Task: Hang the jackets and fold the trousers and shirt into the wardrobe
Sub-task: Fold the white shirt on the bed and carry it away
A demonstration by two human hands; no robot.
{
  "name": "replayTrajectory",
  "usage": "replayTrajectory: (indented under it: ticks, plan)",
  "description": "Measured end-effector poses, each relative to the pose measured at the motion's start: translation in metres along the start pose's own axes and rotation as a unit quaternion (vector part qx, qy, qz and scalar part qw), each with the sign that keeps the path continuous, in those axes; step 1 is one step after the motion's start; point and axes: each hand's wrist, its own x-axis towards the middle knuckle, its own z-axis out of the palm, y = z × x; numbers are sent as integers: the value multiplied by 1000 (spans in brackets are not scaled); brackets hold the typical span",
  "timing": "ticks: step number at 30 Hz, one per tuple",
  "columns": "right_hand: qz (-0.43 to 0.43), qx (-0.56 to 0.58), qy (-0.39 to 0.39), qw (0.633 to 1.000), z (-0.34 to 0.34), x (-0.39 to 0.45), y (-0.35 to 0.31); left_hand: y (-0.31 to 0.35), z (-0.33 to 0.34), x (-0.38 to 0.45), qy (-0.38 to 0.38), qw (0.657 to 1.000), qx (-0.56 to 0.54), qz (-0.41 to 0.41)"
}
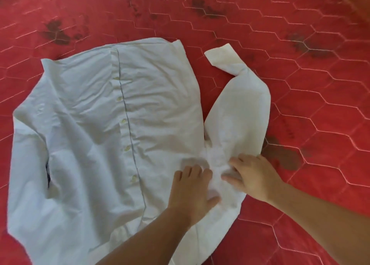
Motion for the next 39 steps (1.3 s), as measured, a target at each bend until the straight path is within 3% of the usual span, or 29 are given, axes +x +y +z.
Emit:
replayTrajectory:
  ticks: [2,7,8,10,13,15,17,18,22,25,27,30,32,35,37,39]
  plan:
    - [15,30,19,999,2,-3,-6,5,5,-9,-63,998,4,-29]
    - [50,27,-46,997,4,-11,-7,34,10,-10,-64,997,42,-8]
    - [79,9,-59,995,3,-16,-4,39,9,-10,-63,997,46,-1]
    - [218,18,-54,974,0,-31,6,48,7,-10,-59,996,60,18]
    - [408,150,-48,899,-3,-38,7,56,7,-11,-57,996,41,50]
    - [442,364,-32,819,2,-29,1,56,10,-13,-71,994,-25,77]
    - [441,480,-10,759,6,-23,-7,53,9,-18,-76,989,-77,99]
    - [431,484,0,761,8,-24,-7,51,10,-22,-76,988,-83,106]
    - [412,359,16,837,12,-60,9,52,15,-36,-107,986,-76,102]
    - [424,320,-32,846,11,-87,18,59,13,-42,-191,977,-61,66]
    - [452,326,-65,828,8,-89,19,60,10,-47,-228,965,-127,12]
    - [505,326,-27,799,-6,-74,20,39,-1,-57,-189,957,-214,-51]
    - [503,238,60,829,-15,-63,16,12,-11,-65,-116,964,-226,-84]
    - [335,95,166,923,-24,-41,-19,-44,-27,-88,-1,962,-227,-150]
    - [187,98,163,964,-25,-20,-63,-84,-35,-104,42,959,-198,-197]
    - [85,131,127,980,-21,0,-116,-122,-41,-123,77,948,-177,-254]
